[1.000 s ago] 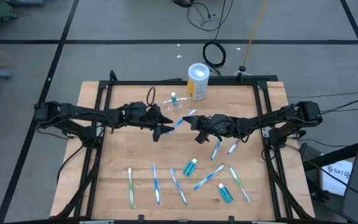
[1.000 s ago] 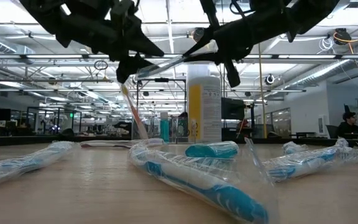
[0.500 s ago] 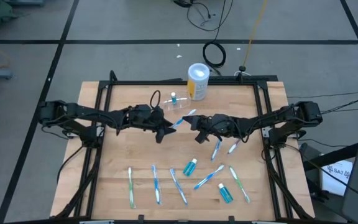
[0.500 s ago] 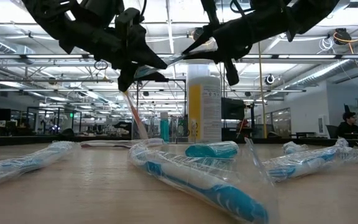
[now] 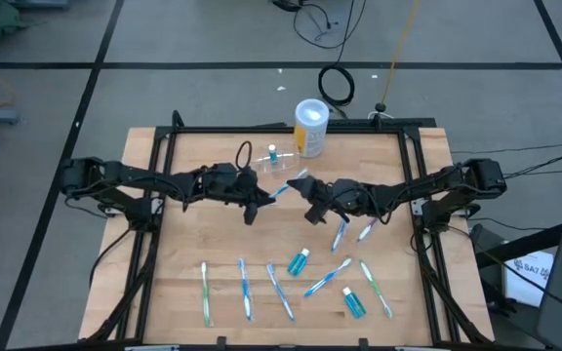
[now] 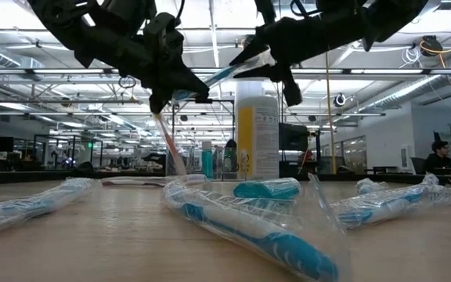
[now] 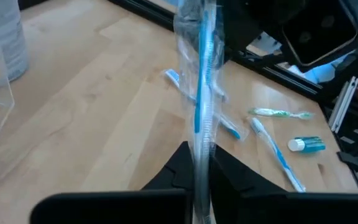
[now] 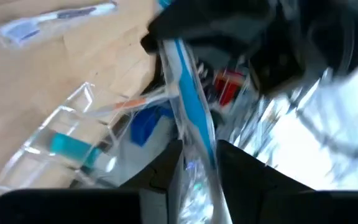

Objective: Pick & Place toothbrushing station
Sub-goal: Put the blue toothbrush into the right section of the transparent organizer

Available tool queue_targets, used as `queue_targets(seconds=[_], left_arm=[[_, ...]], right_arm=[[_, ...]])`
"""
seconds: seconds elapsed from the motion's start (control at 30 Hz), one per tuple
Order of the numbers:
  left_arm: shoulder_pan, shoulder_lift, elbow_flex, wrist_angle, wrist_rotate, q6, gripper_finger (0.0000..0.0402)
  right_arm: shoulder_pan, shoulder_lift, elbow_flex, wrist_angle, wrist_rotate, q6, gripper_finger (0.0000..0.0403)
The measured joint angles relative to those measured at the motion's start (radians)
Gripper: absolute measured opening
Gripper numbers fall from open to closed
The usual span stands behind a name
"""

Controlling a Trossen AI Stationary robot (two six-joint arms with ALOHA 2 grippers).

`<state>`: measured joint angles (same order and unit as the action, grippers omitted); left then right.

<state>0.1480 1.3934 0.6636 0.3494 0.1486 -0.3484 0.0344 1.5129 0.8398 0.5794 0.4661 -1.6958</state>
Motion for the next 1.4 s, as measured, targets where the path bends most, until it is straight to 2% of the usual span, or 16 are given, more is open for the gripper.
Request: queue_targets(seconds=[0.13,0.2,0.27,0.4,0.57,0.63,0.83,0.9,1.03,1.2,1.4], left_arm=[[0.025,-0.043,-0.001,-0.015,0.002,-0.001,0.0039],[0.046,-0.074,-0.001,-0.015,0.002,0.029,0.0034],[0.071,-0.117,-0.001,-0.035,0.003,0.067,0.0021],[0.124,-0.194,-0.001,-0.041,-0.009,0.129,0.0012],[0.187,-0.259,0.001,-0.106,-0.022,0.148,0.003],[0.205,-0.27,-0.001,-0.137,-0.021,0.158,0.0031],[0.237,-0.271,-0.001,-0.128,-0.051,0.192,0.0012],[0.24,-0.271,0.0,-0.096,-0.074,0.228,0.0012],[0.24,-0.271,-0.001,0.009,-0.107,0.261,0.0026],[0.24,-0.266,0.0,0.153,-0.107,0.297,0.0026],[0.213,-0.18,0.0,0.197,-0.107,0.335,0.0015]], right_arm=[[0.03,-0.003,0.0,0.012,0.205,0.107,0.01],[0.041,-0.003,0.0,0.015,0.295,0.119,0.01],[0.047,-0.003,0.0,0.028,0.337,0.121,0.01],[0.041,-0.003,0.0,0.14,0.326,0.151,0.01],[-0.018,-0.003,0.0,0.371,0.26,0.15,0.01],[-0.051,-0.004,-0.001,0.448,0.254,0.197,0.01],[-0.156,-0.003,-0.055,0.481,0.151,0.438,0.01],[-0.195,-0.003,-0.062,0.482,0.04,0.563,0.01],[-0.269,-0.003,-0.063,0.52,-0.179,0.881,0.01],[-0.358,-0.003,-0.064,0.537,-0.344,1.34,0.01],[-0.414,-0.003,-0.064,0.584,-0.546,1.798,0.01]])
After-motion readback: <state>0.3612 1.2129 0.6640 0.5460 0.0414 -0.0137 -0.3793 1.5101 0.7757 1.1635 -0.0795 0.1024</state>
